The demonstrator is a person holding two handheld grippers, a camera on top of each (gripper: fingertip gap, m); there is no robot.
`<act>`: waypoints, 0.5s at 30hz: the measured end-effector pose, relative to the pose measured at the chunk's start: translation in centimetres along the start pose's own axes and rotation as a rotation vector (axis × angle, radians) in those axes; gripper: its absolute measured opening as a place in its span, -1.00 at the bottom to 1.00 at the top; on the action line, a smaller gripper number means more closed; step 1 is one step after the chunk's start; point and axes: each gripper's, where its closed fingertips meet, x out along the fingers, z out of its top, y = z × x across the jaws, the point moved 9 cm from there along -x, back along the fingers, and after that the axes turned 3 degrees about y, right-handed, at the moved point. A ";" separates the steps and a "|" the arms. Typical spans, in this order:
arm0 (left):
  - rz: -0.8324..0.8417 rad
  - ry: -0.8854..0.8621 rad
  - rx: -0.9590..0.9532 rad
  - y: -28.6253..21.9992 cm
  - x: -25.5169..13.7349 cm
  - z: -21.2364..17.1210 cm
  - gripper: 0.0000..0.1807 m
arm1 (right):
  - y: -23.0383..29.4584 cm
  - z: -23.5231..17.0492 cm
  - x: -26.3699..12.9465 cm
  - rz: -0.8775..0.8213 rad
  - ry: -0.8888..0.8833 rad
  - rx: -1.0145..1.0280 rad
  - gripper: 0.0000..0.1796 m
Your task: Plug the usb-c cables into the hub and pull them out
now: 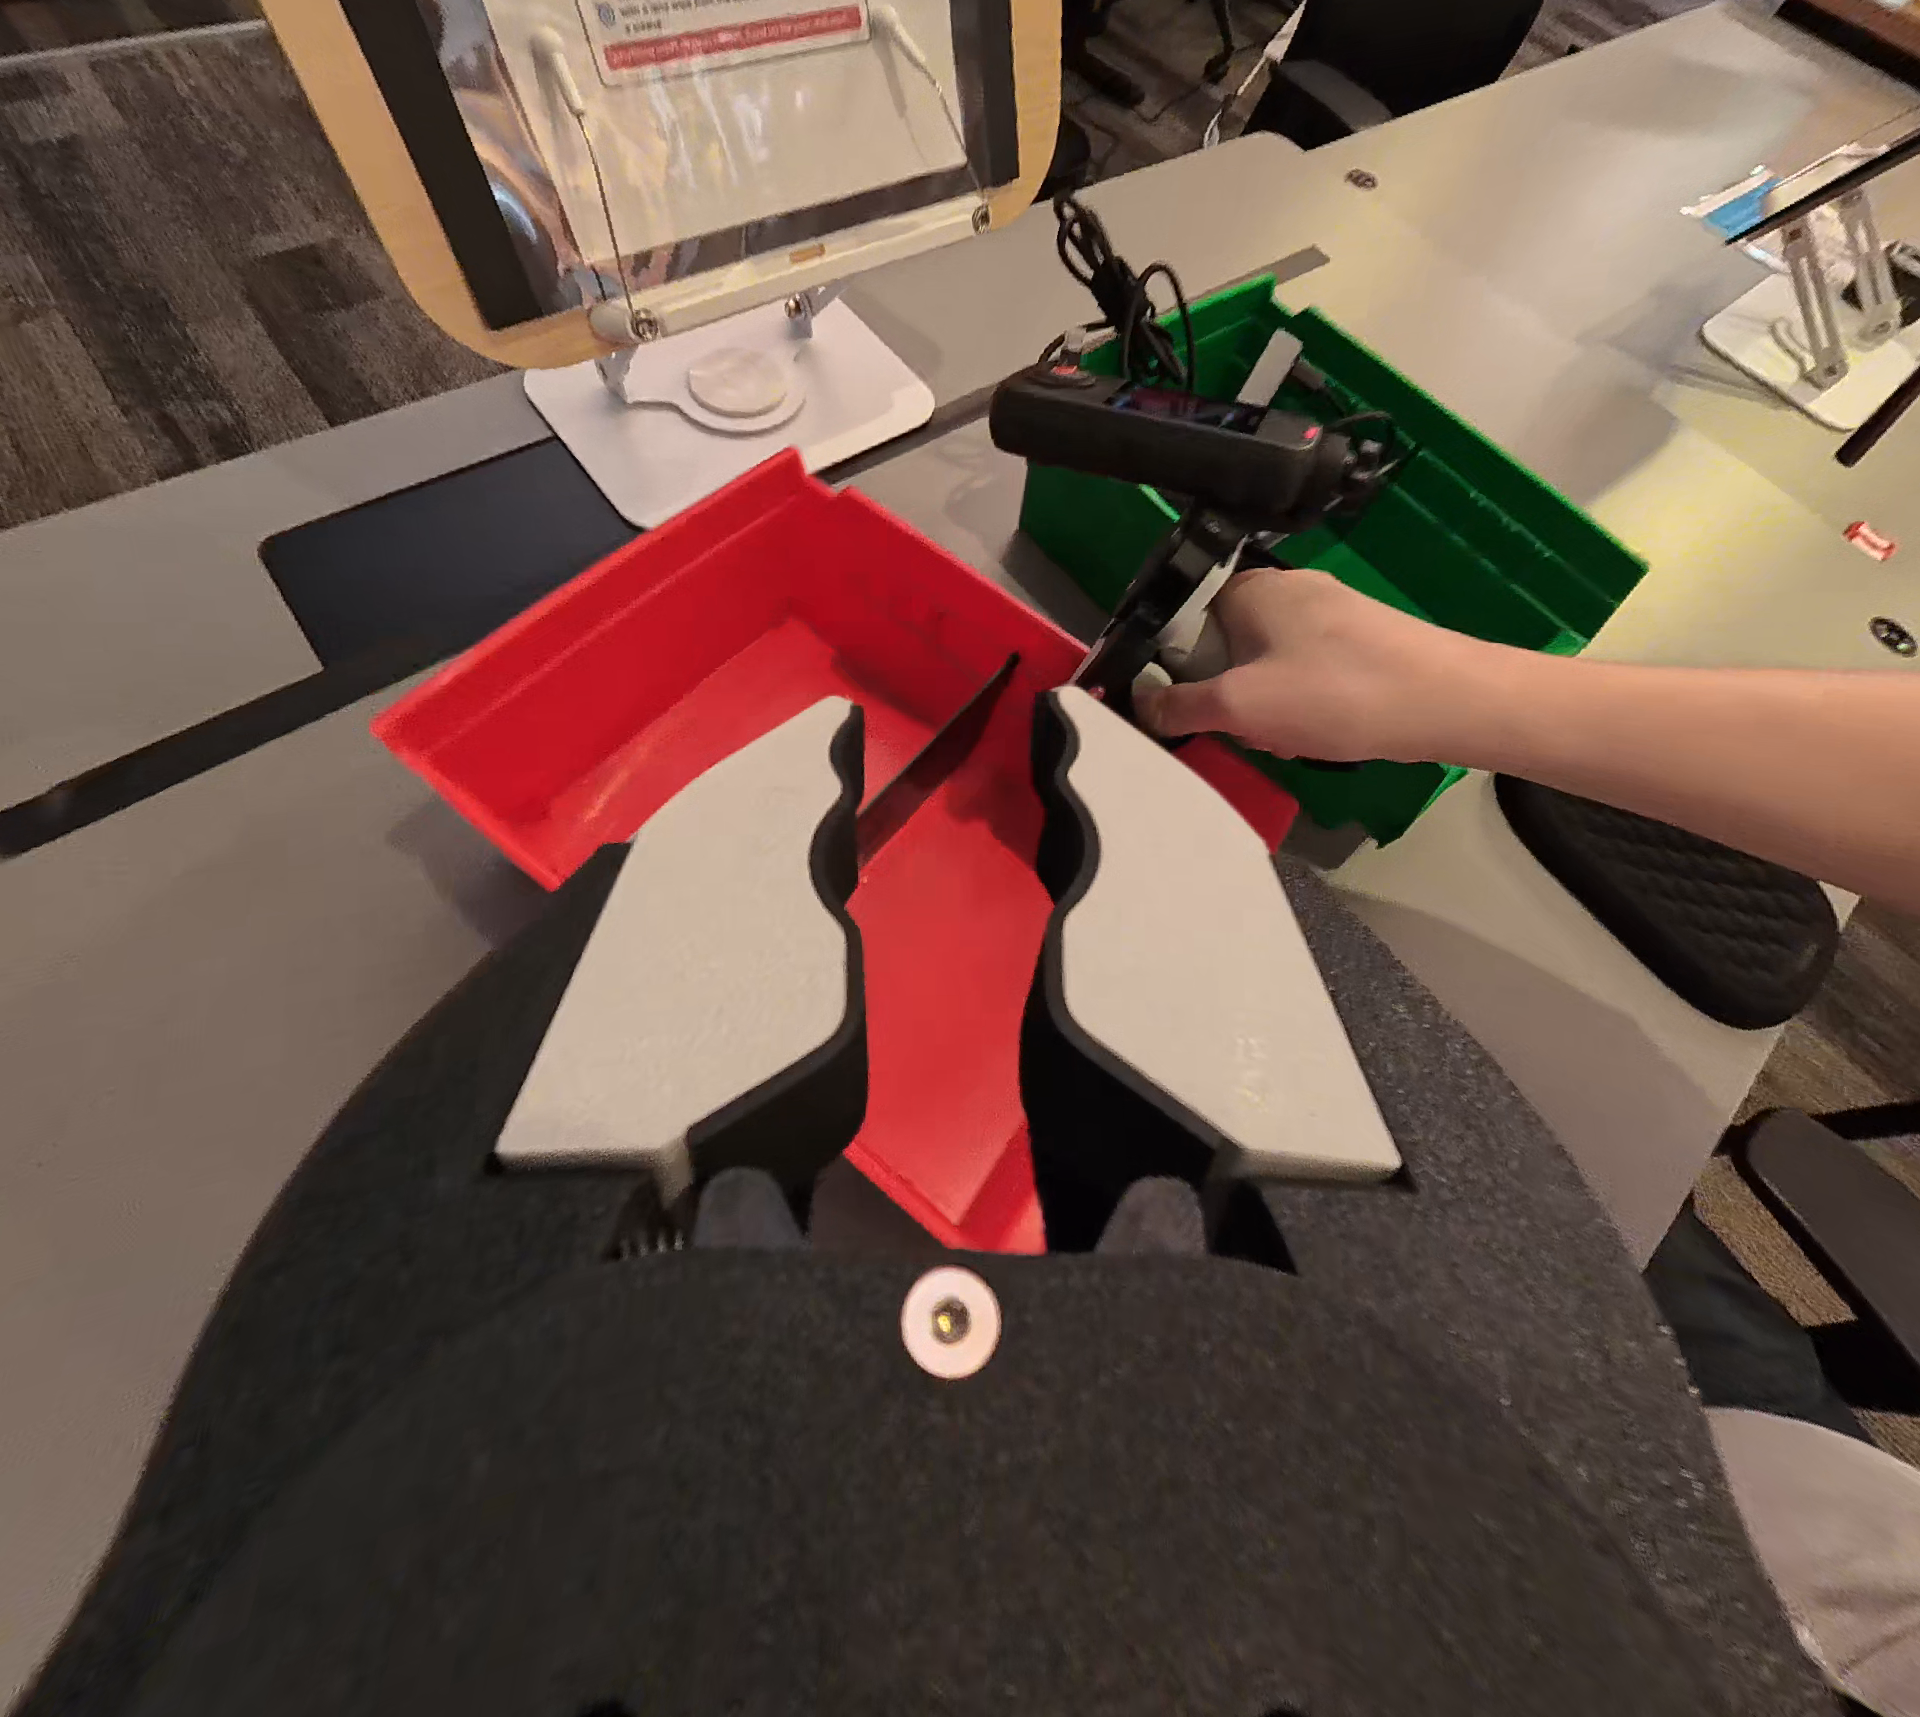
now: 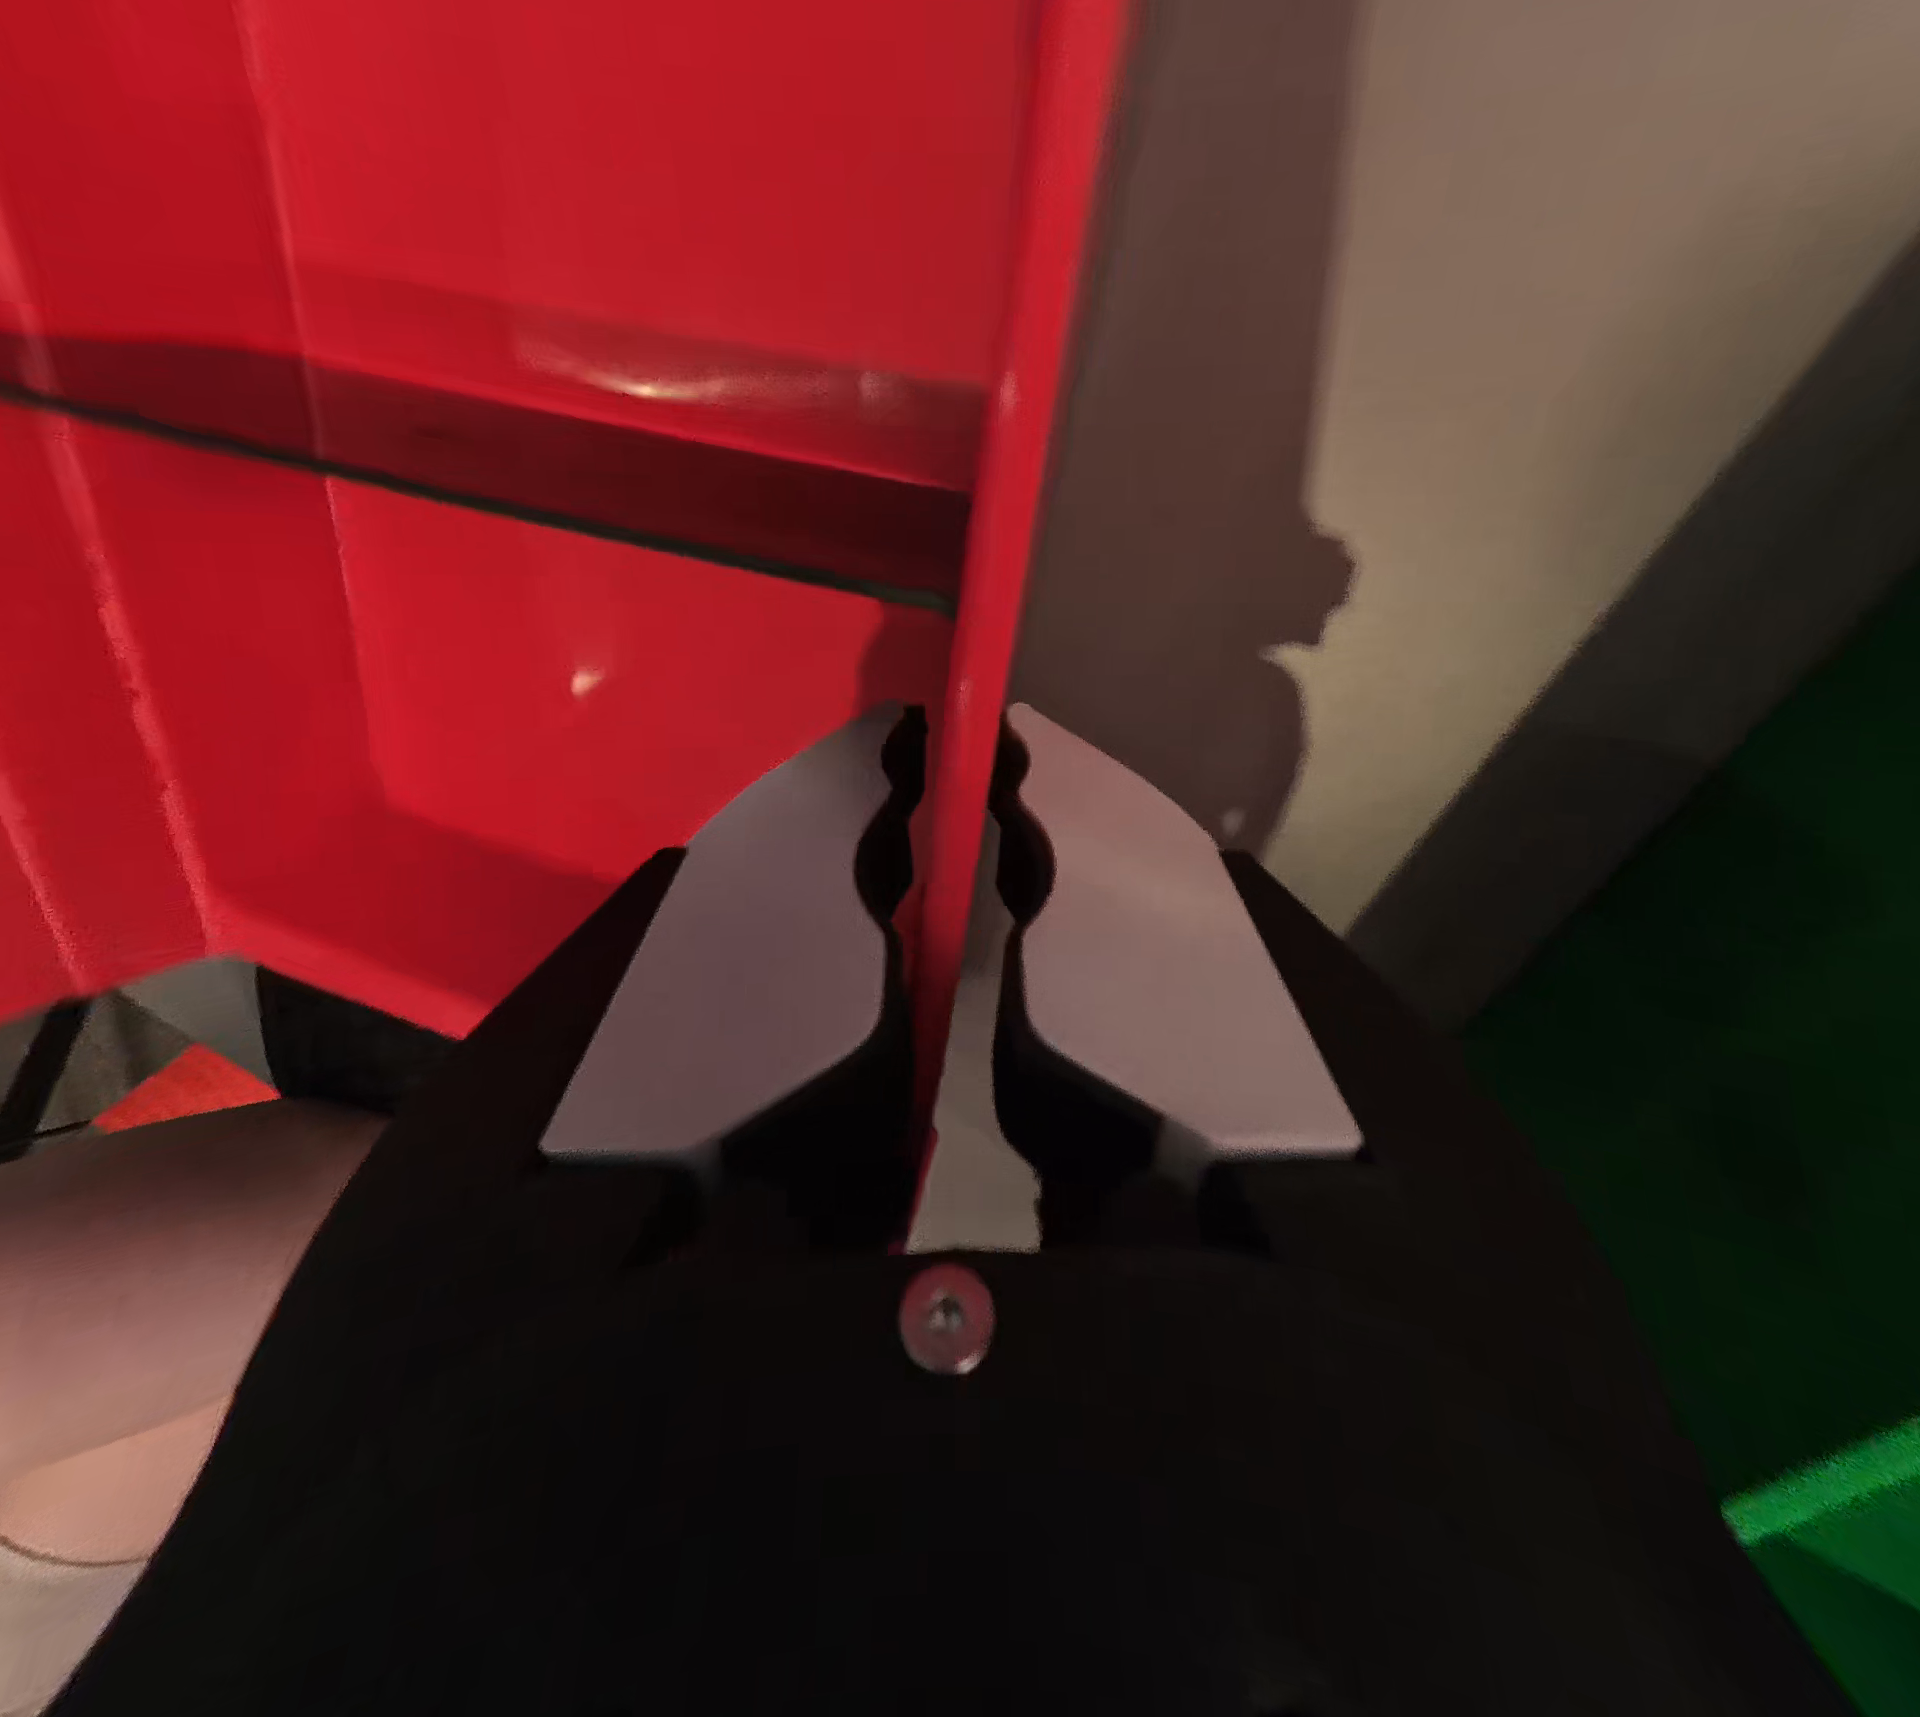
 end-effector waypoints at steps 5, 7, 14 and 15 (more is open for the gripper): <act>-0.060 -0.071 0.011 -1.2 -1.6 0.3 -0.66 | 0.2 0.1 -1.1 0.009 0.079 -0.014 -0.93; -0.069 -0.105 0.025 -1.8 -2.5 0.4 -0.62 | 0.7 0.2 -2.2 0.020 0.092 -0.032 -0.93; -0.061 -0.499 0.131 -4.7 -8.2 0.5 -0.54 | -0.2 0.7 -14.1 -0.058 0.040 -0.076 -0.93; -0.034 -0.538 0.167 -5.2 -8.6 0.2 -0.46 | -1.2 0.2 -17.0 -0.095 0.035 -0.067 -0.93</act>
